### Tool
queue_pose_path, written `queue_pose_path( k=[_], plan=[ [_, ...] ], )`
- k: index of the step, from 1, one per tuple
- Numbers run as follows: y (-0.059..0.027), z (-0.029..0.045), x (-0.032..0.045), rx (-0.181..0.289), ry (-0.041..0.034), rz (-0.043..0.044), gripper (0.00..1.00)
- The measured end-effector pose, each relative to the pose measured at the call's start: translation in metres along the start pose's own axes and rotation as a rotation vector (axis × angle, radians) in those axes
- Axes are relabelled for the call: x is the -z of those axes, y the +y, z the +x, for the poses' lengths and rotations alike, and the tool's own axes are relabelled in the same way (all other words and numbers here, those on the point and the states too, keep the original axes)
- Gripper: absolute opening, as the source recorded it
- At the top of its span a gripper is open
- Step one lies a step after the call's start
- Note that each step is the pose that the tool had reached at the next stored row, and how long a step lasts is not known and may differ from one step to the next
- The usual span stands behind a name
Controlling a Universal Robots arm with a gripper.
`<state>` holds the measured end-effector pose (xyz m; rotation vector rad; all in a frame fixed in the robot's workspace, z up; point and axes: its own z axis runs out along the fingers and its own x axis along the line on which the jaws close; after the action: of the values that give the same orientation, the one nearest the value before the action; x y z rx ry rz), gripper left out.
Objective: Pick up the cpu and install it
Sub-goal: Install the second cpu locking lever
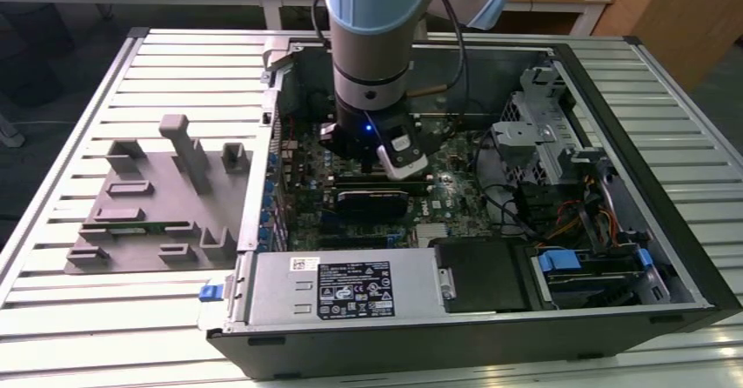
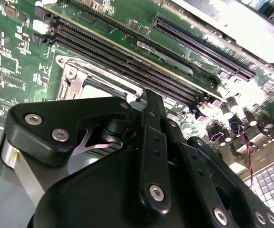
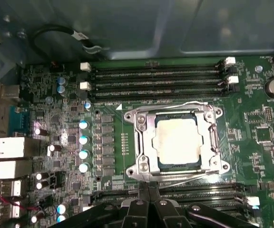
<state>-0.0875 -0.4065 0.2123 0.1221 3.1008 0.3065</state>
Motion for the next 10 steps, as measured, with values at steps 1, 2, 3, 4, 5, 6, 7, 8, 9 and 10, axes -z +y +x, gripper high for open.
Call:
queue_pose_path(
  k=[1, 2, 3, 4, 5, 6, 7, 8, 9, 10],
  plan=[
    [-0.0004, 0.0001, -0.0003, 0.000, 0.0002, -0.0030, 0.11],
    [-0.0007, 0.0001, -0.0007, 0.000, 0.0002, -0.0040, 0.11],
    [-0.0011, 0.0001, -0.0010, 0.000, 0.0003, -0.0047, 0.11],
    [-0.0015, 0.0001, -0.0013, 0.000, 0.0004, -0.0054, 0.11],
    [-0.0018, 0.0001, -0.0018, 0.000, 0.0003, -0.0061, 0.11],
    [-0.0022, 0.0002, -0.0025, 0.000, 0.0004, -0.0067, 0.11],
    [-0.0026, 0.0003, -0.0031, 0.000, 0.0005, -0.0072, 0.11],
    [-0.0031, 0.0005, -0.0038, 0.000, 0.0006, -0.0078, 0.11],
    [-0.0035, 0.0006, -0.0044, 0.000, 0.0006, -0.0082, 0.11],
    [-0.0039, 0.0008, -0.0050, 0.000, 0.0007, -0.0083, 0.11]
  ],
)
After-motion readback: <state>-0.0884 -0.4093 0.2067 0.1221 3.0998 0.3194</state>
